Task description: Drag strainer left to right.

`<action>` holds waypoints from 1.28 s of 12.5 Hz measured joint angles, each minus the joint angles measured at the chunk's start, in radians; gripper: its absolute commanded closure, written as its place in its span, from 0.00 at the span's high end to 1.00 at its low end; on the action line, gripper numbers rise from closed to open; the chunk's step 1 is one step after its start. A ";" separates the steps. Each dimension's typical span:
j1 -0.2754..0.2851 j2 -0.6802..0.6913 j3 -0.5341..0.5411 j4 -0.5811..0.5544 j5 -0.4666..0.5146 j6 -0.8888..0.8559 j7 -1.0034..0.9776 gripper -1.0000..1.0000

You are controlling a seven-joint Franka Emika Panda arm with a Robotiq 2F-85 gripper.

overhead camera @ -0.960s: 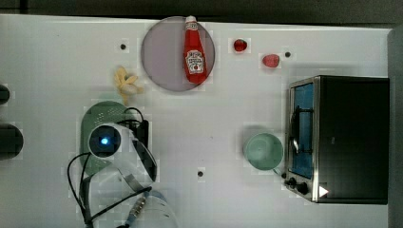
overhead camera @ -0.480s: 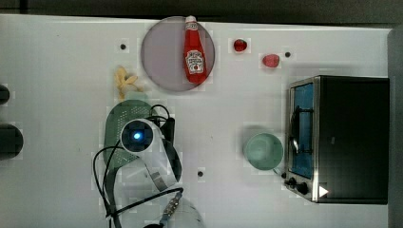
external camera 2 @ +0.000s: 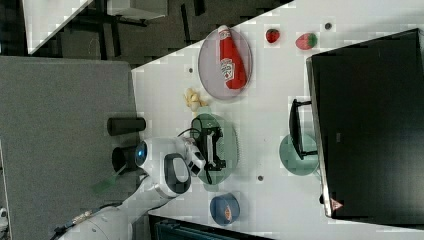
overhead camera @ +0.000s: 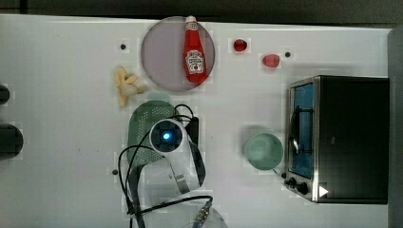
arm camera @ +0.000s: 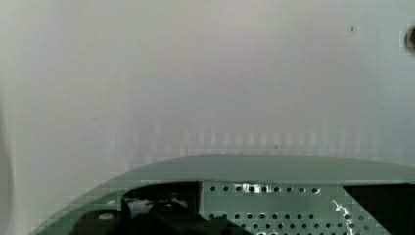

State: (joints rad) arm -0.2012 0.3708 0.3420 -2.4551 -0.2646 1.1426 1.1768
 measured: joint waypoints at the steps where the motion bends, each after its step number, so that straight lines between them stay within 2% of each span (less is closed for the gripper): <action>1: -0.012 0.005 -0.004 0.006 -0.002 -0.001 -0.020 1.00; 3: -0.026 -0.008 -0.025 -0.004 0.013 0.000 -0.057 1.00; 7: -0.020 -0.016 -0.145 -0.002 0.018 -0.005 -0.124 1.00; 11: -0.055 -0.014 -0.183 0.020 0.004 -0.004 -0.242 1.00; 14: -0.038 -0.014 -0.237 0.020 0.032 -0.006 -0.295 1.00; 16: -0.050 -0.021 -0.245 -0.002 0.001 0.000 -0.311 1.00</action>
State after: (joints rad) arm -0.2512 0.3501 0.0968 -2.4570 -0.2634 1.1426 0.8662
